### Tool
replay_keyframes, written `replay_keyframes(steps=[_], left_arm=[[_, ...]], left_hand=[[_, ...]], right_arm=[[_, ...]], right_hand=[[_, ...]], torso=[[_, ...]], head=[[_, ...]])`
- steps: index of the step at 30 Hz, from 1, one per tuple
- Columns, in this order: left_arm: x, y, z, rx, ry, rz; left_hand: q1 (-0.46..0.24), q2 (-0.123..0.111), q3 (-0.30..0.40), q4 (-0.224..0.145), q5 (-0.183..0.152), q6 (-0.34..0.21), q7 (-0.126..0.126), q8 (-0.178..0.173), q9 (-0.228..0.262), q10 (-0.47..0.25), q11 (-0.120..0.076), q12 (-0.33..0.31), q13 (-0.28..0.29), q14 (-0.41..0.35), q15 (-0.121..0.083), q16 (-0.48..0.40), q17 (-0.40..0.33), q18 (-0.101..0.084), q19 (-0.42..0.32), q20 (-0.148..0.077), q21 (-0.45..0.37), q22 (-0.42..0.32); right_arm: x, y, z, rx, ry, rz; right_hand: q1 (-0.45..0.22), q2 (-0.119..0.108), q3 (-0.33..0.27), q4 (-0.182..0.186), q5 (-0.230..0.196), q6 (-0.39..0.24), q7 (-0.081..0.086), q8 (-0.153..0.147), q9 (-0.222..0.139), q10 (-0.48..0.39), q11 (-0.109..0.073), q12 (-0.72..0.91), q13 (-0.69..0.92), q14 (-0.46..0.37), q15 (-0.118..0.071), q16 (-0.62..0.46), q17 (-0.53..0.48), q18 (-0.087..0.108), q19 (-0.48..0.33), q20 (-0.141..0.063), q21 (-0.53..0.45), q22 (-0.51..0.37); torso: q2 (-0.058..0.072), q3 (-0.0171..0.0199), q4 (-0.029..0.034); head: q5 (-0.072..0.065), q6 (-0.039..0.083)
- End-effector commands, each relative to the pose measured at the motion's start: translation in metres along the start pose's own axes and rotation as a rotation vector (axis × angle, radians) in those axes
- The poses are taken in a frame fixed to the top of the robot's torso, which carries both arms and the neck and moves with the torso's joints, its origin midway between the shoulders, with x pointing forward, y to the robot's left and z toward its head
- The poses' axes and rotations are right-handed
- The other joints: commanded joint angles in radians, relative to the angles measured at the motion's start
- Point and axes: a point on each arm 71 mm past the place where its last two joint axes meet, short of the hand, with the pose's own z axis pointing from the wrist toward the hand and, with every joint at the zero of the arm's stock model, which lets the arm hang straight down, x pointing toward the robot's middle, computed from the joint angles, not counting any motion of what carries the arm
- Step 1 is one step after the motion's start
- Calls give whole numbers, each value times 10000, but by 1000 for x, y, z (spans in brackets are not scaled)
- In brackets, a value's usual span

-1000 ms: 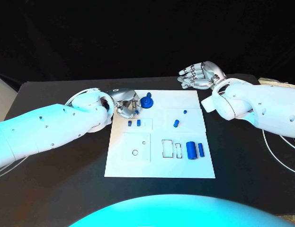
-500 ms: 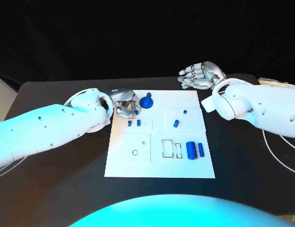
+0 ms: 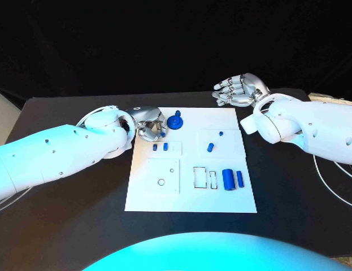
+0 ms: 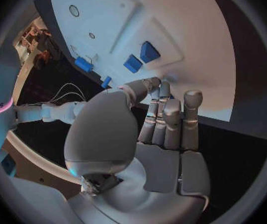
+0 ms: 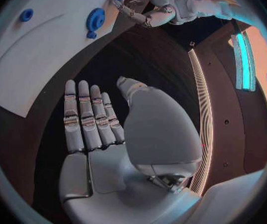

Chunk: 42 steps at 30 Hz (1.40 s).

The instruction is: Assemble the parts on the task board

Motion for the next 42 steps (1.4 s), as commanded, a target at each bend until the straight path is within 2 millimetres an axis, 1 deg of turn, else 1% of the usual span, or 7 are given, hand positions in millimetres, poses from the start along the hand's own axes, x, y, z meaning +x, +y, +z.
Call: replay_keyframes(steps=[1,13,21,26,35,38,42], left_arm=[[0,-1,0,40,31,-82],[1,2,-1,-102,40,-88],[1,3,-2,-136,34,-99],[1,3,-2,-130,0,-152],[0,7,-4,-233,-18,-189],[-1,12,-6,-348,-63,-195],[-7,23,-11,-585,-197,-366]], left_hand=[[-2,-27,-45,-35,33,78,8,35,7,-55,14,-57,8,-72,-2,-7,2,-27,-61,-4,-56,-16],[31,-29,-17,-65,60,-8,32,-66,-28,-139,38,-74,23,-249,17,-71,-235,21,-258,11,-185,-200],[-10,-89,-6,-69,64,-478,11,-431,-176,-220,34,-35,85,-347,30,-29,-271,30,-323,40,-220,-219],[-15,-126,-1,-72,62,-1067,-195,-830,-389,-234,16,22,151,-375,19,25,-301,30,-319,38,-224,-207],[10,-105,-11,-73,67,-1249,-240,-959,-467,-233,3,54,187,-370,8,50,-295,32,-322,31,-229,-210],[70,-70,22,-100,73,-1207,-179,-949,-473,-243,-1,62,199,-362,0,61,-273,37,-327,22,-228,-214],[251,-16,174,-232,78,-926,23,-840,-480,-334,47,83,242,-405,17,63,-319,44,-356,8,-178,-200]], right_arm=[[1,1,0,-120,122,22],[1,1,0,-116,96,17],[1,1,0,-120,67,11],[1,1,0,-118,56,10],[0,0,-1,-77,66,-53],[-1,-1,-1,-42,121,-214],[-6,-4,-1,-143,281,-853]], right_hand=[[-104,-3,19,-56,35,8,335,-47,-9,-64,9,-47,-17,-54,5,-52,-9,37,-70,-26,-19,-11],[-123,1,17,-68,35,0,352,-67,-16,-76,25,-63,-14,-58,17,-68,-49,39,-87,-14,-14,-48],[-133,-11,9,-84,33,-21,361,-88,-24,-100,35,-82,-15,-75,29,-88,-82,38,-108,-3,-16,-78],[-140,-15,5,-92,33,-34,368,-102,-28,-115,43,-93,-15,-87,36,-101,-102,37,-122,4,-16,-97],[-77,-32,23,-185,33,-42,361,-125,-35,-133,43,-111,-10,-89,43,-121,-165,44,-141,17,-5,-155],[175,-49,162,-460,-18,73,291,-106,-22,-14,-26,-96,-5,133,-31,-47,-250,66,38,-34,88,-215],[508,-138,693,-941,-164,518,68,-49,5,487,-253,-159,-22,1082,-361,263,-309,57,824,-393,510,-161]], torso=[[3,3,-3],[3,2,-2],[3,2,-6],[2,5,-4],[0,2,-8],[-9,3,-8],[-24,-1,3]], head=[[1,2],[3,2],[8,2],[11,2],[9,2],[34,2],[28,2]])
